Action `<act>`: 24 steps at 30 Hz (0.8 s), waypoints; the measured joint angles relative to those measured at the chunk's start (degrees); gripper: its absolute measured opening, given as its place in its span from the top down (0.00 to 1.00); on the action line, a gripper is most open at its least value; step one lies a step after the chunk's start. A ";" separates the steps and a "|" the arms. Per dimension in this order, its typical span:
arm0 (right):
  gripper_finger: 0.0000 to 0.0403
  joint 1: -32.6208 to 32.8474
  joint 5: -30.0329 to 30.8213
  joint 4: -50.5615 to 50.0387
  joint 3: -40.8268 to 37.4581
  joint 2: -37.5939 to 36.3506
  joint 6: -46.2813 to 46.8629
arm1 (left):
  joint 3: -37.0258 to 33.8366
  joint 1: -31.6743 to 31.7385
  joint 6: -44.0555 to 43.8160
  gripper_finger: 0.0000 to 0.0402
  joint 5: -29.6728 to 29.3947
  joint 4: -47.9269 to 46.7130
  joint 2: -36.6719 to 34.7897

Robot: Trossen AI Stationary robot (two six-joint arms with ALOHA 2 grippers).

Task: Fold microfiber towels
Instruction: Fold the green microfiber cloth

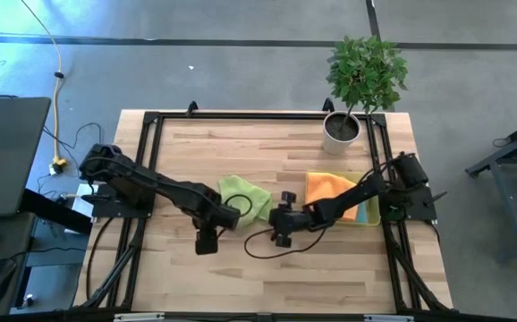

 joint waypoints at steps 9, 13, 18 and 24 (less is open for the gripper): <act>0.71 -2.61 -4.59 -0.37 0.00 1.12 0.45 | 0.04 1.55 0.41 0.66 -3.02 -0.56 -2.98; 0.82 -2.48 -5.65 -0.27 0.03 1.36 1.67 | 0.09 2.48 2.08 0.66 -3.47 -0.09 -4.16; 0.98 -2.45 -5.79 -0.34 0.11 1.38 4.57 | 0.09 4.38 3.95 0.66 -4.16 0.25 -4.14; 0.98 -2.47 -5.83 -1.44 -0.07 -1.34 10.73 | 0.09 6.36 6.49 0.66 -4.52 0.27 -4.13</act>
